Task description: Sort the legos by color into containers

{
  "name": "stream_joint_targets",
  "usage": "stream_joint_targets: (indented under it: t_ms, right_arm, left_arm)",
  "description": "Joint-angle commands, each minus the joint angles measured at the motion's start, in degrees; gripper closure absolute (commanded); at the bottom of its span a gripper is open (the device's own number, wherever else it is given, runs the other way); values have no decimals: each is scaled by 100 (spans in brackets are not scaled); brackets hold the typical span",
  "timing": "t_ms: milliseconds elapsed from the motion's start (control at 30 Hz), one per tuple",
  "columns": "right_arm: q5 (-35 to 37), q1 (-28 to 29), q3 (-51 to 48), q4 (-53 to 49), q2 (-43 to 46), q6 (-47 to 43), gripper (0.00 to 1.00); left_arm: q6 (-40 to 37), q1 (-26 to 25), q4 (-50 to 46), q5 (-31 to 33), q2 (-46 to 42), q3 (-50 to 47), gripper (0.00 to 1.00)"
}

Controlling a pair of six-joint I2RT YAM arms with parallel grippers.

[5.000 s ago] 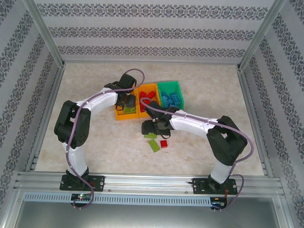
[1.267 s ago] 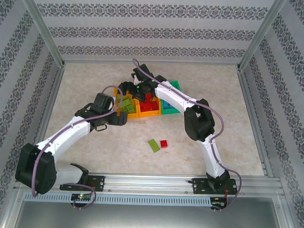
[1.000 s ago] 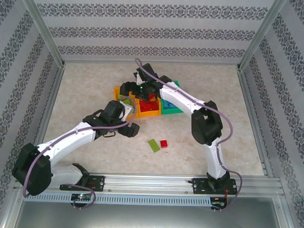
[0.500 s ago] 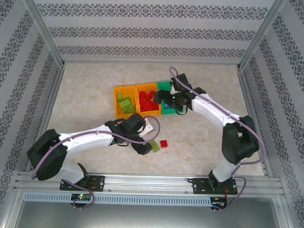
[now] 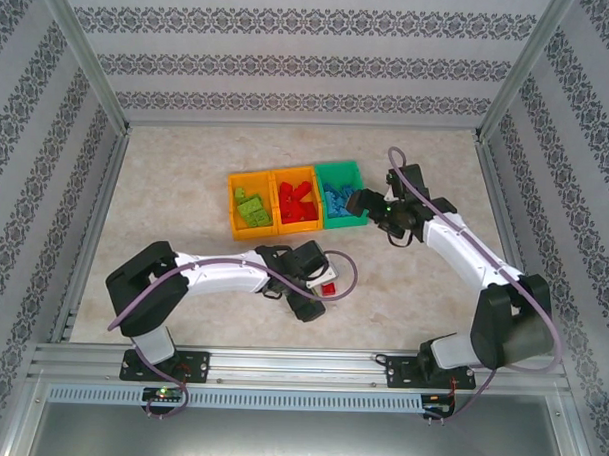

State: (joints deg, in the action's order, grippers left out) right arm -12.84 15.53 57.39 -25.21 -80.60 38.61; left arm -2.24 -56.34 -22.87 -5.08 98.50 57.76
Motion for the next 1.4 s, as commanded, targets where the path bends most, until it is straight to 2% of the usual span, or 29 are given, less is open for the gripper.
stream_joint_targets:
  t_ms: [0, 300, 500, 633, 800, 933, 1167, 1367]
  right_arm:
    - [67, -141, -203, 64, 240, -56, 4]
    - [52, -253, -437, 69, 422, -63, 3]
    - [49, -347, -595, 92, 516, -41, 3]
    - [27, -403, -650, 96, 587, -29, 3]
    - [10, -434, -667, 88, 624, -24, 3]
    - [11, -415, -685, 65, 624, -12, 4]
    - [822, 84, -606, -285, 713, -275, 6]
    - [1047, 393, -750, -323, 646, -179, 6]
  left_arm:
    - [-107, -97, -297, 156, 170, 238, 1]
    - [-202, -97, -425, 212, 665, 519, 10]
    - [-281, -96, -541, 498, 671, 457, 27]
    - [-309, -97, -560, 567, 679, 387, 29]
    - [-304, -84, -560, 723, 670, 322, 42]
    - [-248, -29, -521, 839, 585, 264, 42]
    - [-121, 257, -577, 1036, 157, 274, 42]
    - [-44, 671, -732, 1311, -406, 345, 43]
